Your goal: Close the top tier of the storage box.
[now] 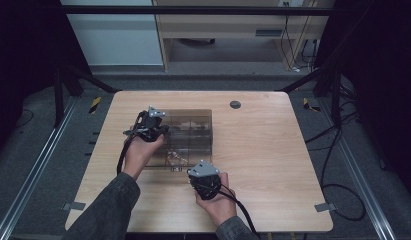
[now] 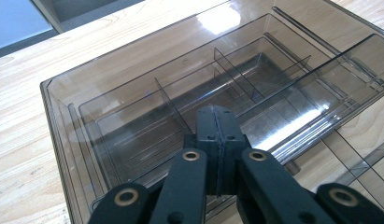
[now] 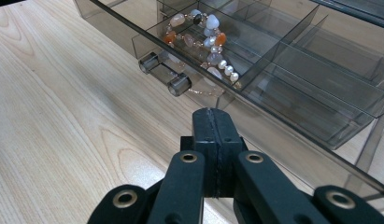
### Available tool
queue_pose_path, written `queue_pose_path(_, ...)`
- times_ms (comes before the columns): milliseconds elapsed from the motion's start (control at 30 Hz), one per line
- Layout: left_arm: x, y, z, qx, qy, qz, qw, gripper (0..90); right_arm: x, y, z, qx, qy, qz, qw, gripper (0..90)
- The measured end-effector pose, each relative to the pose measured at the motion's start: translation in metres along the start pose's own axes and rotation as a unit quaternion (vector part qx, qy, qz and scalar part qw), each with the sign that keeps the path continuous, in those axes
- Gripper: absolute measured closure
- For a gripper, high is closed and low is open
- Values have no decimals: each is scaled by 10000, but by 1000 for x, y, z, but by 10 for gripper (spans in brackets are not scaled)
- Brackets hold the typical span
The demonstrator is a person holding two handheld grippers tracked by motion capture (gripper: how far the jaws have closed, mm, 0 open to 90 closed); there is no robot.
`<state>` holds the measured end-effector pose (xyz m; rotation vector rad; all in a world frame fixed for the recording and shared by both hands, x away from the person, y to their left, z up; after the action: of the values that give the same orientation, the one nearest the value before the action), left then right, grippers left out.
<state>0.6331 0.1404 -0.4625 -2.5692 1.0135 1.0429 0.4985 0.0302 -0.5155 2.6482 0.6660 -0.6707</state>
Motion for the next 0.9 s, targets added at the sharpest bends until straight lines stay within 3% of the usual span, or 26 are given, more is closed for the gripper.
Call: queue_pose_path(900, 0, 1, 0, 57, -85, 22, 9999, 897, 3, -3, -12, -121, 40, -73, 9999, 900)
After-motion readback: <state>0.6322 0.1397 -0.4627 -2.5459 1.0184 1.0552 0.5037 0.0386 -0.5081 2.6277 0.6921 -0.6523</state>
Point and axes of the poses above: each handheld gripper's, and its own axes: x roughly forward along the jaws, z roughly out of its underside, y roughly to its right, the point moved 10 cm from there along x, roughly forward along the jaws, and after that the axes turned 12 degrees about z, right-handed, at the moved point
